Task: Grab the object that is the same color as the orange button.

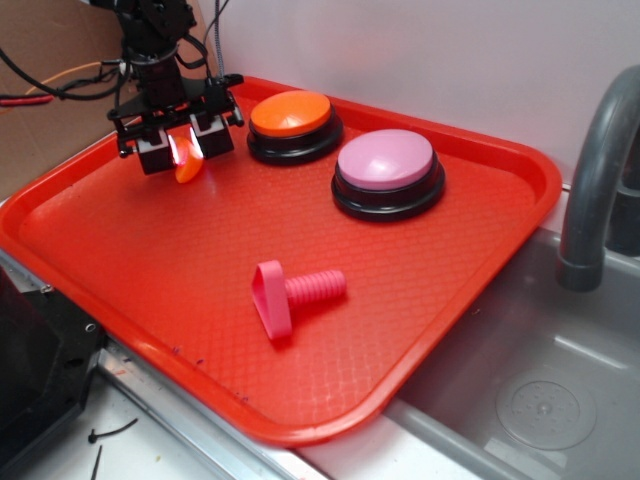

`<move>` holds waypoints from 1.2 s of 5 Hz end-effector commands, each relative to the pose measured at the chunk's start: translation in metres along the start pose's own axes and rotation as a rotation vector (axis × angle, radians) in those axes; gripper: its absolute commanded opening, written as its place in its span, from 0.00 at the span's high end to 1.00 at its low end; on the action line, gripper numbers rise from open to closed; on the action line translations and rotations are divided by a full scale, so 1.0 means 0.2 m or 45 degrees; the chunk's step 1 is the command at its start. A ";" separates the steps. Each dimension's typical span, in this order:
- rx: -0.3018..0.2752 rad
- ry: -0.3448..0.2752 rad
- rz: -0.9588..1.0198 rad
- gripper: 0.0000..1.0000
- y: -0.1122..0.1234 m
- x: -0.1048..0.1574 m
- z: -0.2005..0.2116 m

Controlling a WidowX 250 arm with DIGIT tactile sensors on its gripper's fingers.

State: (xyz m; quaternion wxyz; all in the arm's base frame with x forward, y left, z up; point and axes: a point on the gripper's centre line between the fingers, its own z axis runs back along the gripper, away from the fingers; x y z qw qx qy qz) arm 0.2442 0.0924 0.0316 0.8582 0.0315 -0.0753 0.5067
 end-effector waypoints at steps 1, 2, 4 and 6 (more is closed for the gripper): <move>-0.104 0.199 -0.527 1.00 0.03 -0.11 0.50; -0.136 0.264 -0.816 1.00 0.07 -0.23 0.73; -0.176 0.209 -1.097 1.00 0.16 -0.34 1.03; -0.157 0.219 -1.005 1.00 0.17 -0.29 0.96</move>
